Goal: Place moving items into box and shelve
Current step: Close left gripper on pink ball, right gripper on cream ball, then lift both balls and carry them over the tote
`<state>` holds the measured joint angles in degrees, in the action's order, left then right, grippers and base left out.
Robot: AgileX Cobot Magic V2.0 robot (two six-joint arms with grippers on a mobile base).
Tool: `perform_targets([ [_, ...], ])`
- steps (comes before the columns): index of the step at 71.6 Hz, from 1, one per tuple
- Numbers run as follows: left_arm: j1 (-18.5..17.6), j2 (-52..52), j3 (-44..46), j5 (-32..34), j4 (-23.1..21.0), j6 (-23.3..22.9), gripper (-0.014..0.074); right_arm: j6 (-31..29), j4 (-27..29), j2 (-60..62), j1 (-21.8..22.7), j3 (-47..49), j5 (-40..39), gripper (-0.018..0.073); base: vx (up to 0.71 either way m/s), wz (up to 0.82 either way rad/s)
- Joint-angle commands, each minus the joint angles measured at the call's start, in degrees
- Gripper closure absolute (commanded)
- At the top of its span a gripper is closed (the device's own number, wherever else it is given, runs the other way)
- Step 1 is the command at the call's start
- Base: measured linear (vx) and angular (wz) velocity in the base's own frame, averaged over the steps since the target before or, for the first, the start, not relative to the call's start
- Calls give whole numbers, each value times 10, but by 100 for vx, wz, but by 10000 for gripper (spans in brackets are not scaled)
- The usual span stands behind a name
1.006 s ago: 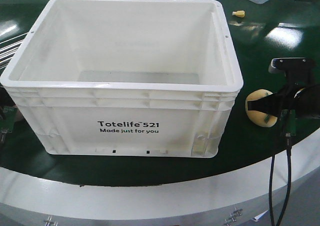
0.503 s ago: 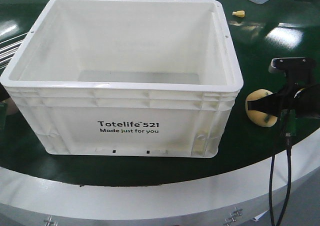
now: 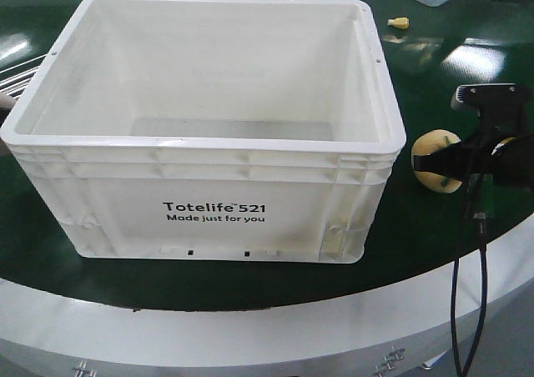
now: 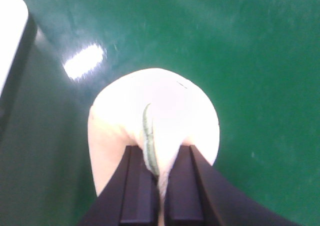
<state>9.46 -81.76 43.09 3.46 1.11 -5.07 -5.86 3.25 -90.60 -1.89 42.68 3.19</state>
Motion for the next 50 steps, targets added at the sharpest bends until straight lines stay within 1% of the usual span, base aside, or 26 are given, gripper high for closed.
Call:
perform_targets([
  [1,-1,31,13,64,0,0,623,-6,-13,17,4,15,-61,575,0,0],
  [11,-1,43,13,84,0,0,623,-6,-33,28,4,15,-97,575,0,0],
  [18,-1,53,14,95,0,0,623,-6,-33,47,4,16,-117,575,0,0],
  [50,-1,96,14,113,0,-1,623,-7,-33,163,4,16,-136,575,0,0],
])
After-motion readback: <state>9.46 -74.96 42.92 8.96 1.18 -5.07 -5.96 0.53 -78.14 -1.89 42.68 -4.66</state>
